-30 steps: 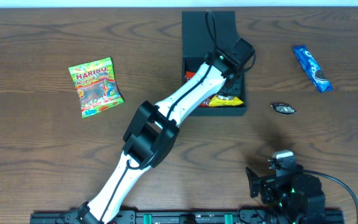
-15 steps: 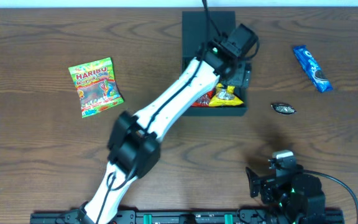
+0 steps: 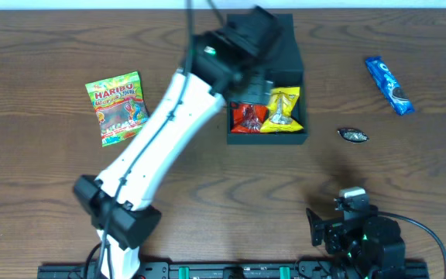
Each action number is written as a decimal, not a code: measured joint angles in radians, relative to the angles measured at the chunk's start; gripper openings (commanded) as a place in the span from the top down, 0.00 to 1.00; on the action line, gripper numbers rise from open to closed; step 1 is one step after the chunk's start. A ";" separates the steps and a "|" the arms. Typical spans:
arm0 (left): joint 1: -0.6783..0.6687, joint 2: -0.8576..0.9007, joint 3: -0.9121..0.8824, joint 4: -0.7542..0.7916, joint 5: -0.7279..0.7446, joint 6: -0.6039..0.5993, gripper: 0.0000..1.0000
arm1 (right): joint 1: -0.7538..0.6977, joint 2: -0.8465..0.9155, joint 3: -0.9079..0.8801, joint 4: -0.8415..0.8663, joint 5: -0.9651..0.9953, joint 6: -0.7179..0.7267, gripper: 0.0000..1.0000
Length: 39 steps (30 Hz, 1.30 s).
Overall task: Pack container
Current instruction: 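Swing the left gripper over to the green HARIBO bag, then lower the left gripper and grasp the HARIBO bag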
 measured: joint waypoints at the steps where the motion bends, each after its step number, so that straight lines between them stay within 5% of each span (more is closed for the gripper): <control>1: 0.036 -0.006 0.000 -0.037 -0.006 0.000 0.05 | 0.000 0.000 0.000 0.000 0.000 0.000 0.01; 13: 0.336 -0.009 0.000 -0.199 -0.027 0.026 0.01 | 0.000 0.000 0.000 0.000 0.000 0.000 0.01; 24: 0.456 -0.066 -0.098 -0.185 -0.001 0.135 0.07 | 0.000 0.000 0.000 0.000 0.000 0.000 0.01; 32: 0.520 -0.405 -0.632 0.166 0.031 0.188 0.05 | 0.000 0.000 0.000 0.000 0.000 0.000 0.01; 39: 0.603 -0.369 -0.859 0.381 0.059 0.202 0.05 | 0.000 0.000 0.000 0.000 0.000 0.000 0.01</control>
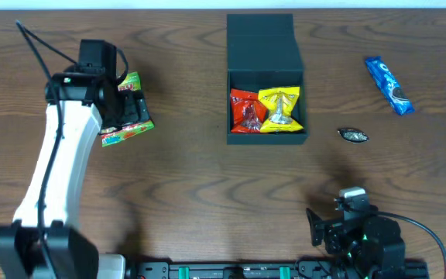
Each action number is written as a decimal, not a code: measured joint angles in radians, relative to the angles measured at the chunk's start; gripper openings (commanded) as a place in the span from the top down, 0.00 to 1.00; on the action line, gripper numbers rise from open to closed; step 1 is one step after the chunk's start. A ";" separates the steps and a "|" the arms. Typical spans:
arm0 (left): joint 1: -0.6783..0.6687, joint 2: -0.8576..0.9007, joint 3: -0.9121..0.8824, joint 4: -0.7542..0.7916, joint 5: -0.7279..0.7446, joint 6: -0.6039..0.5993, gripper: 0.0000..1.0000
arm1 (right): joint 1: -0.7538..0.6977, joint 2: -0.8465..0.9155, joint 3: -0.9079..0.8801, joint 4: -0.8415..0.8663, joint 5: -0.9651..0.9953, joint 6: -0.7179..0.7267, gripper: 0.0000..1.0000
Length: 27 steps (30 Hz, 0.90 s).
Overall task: Pack container
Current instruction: 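Lower the left gripper and grasp the HARIBO bag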
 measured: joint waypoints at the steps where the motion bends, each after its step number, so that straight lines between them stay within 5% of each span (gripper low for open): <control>1: 0.005 0.017 -0.007 0.023 0.001 -0.001 0.05 | 0.000 0.000 0.000 0.000 0.000 0.000 0.01; 27: 0.111 0.314 -0.012 0.361 0.026 -0.098 0.05 | 0.000 0.000 0.000 0.000 0.000 0.000 0.01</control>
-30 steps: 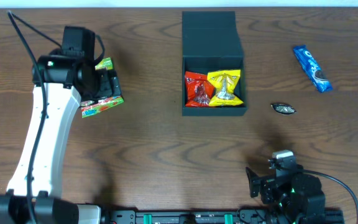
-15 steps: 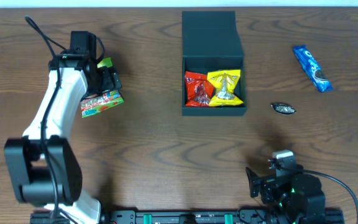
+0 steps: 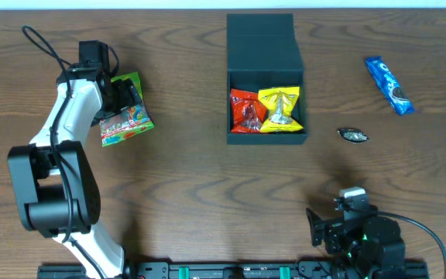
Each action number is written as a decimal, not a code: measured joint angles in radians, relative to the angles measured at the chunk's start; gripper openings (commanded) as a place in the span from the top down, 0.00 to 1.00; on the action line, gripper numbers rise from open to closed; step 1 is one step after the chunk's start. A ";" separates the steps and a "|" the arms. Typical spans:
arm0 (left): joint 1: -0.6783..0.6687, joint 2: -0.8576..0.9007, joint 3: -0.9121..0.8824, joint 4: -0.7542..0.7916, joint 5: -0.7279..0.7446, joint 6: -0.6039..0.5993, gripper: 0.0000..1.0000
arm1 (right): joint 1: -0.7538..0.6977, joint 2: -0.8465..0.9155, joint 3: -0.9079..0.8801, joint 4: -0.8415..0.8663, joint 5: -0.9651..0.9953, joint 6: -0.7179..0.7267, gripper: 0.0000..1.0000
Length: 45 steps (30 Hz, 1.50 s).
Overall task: Pack container
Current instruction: 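Lower the left gripper and grasp the HARIBO bag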
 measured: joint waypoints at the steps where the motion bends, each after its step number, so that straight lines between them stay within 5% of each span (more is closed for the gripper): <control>1: 0.000 0.003 0.000 0.005 0.000 -0.001 0.05 | 0.000 0.000 0.000 0.000 0.000 0.000 0.01; 26: 0.000 0.112 0.001 0.055 0.022 -0.003 0.00 | 0.000 0.000 0.000 0.000 0.000 0.000 0.01; 33: 0.000 0.114 0.001 0.051 0.019 -0.005 0.22 | 0.000 0.000 0.000 0.000 0.000 0.000 0.01; 37: 0.000 0.114 0.003 0.044 0.019 -0.006 0.47 | 0.000 0.000 0.000 0.000 0.000 0.000 0.01; 42: 0.000 0.114 0.009 0.040 0.025 -0.003 0.63 | 0.000 0.000 0.000 0.000 0.000 0.000 0.01; 45: 0.000 0.114 0.013 0.037 0.029 -0.007 0.85 | 0.000 0.000 0.000 0.000 0.000 0.000 0.01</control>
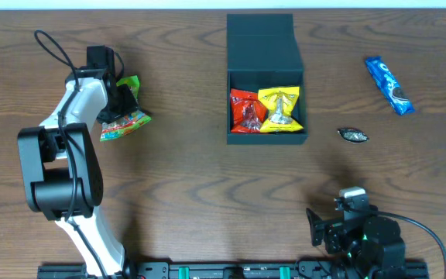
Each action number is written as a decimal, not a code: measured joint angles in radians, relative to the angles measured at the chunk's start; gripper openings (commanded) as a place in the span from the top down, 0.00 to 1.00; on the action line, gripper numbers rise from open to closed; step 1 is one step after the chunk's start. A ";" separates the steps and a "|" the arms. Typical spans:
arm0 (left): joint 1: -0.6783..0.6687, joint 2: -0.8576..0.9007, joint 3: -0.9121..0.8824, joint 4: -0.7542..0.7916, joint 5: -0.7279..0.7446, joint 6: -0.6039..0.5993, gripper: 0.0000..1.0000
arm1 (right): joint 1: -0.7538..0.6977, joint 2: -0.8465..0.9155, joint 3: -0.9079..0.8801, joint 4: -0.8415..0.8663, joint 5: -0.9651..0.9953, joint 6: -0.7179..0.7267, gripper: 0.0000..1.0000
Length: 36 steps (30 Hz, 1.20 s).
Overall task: Pack container
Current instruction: 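Lower the left gripper and grasp the HARIBO bag, then lift the HARIBO bag and carry it over the box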
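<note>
A green Haribo gummy bag (128, 122) lies at the left of the table, tilted and bunched at its upper end. My left gripper (121, 98) sits over that upper part, its dark fingers closed on the bag. The black container (265, 138) stands open at centre back, holding a red packet (246, 115) and a yellow packet (280, 108). My right gripper (316, 225) is folded at the front edge, far from everything; its jaws cannot be made out.
A blue Oreo bar (389, 85) lies at the back right. A small dark wrapped sweet (354, 136) rests just right of the container. The container's lid (261, 39) stands open behind it. The left arm's white links run down the left side.
The bag has tilted and narrowed under my left gripper, with its lower end swung slightly right. The left arm's elbow has shifted a little right. The right arm is unchanged.
My left arm first reached over the container, with the Haribo bag flat at the left. It then stood over the bag at the left. Later it was low on the bag's upper edge, and now the bag is bunched in its fingers.
</note>
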 measured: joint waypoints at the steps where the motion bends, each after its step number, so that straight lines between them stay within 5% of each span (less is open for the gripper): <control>1: 0.000 0.000 0.003 -0.002 0.001 0.001 0.90 | 0.000 0.000 0.000 0.000 0.000 0.000 0.01; 17: 0.002 -0.006 0.020 -0.029 0.064 0.004 0.94 | 0.000 0.000 0.000 0.000 0.000 0.000 0.01; 36: -0.138 -0.235 0.180 -0.322 0.143 0.011 0.94 | 0.000 0.000 0.000 0.000 0.000 0.000 0.01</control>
